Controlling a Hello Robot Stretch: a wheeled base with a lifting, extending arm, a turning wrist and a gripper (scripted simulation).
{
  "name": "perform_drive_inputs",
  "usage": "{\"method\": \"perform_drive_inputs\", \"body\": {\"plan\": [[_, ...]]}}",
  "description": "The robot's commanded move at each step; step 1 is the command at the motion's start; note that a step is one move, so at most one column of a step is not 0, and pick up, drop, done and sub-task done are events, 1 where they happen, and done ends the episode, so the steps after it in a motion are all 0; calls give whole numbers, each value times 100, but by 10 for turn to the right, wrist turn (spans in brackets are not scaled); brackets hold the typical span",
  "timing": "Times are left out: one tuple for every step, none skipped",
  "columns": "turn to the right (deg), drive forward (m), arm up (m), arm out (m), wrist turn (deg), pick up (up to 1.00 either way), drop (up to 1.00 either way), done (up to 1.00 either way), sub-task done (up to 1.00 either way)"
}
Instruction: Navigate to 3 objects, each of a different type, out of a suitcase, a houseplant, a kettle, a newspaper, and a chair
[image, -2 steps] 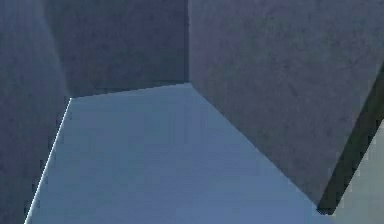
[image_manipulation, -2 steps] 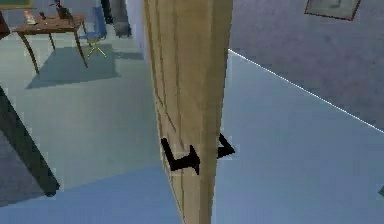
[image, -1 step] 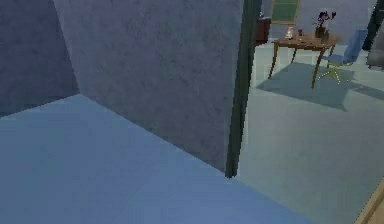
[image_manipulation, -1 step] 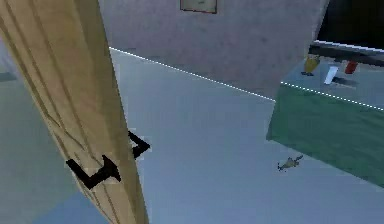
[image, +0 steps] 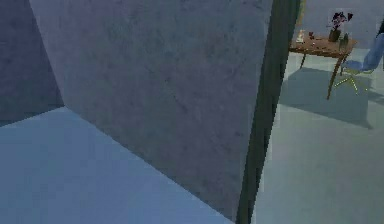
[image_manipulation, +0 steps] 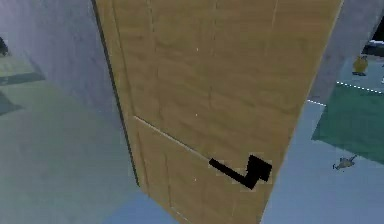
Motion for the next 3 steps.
{"method": "perform_drive_inputs", "body": {"plan": [[390,0,0,0,0,0,0,0,0],[0,100,0,0,0,0,0,0,0],[-90,0,0,0,0,0,0,0,0]]}}
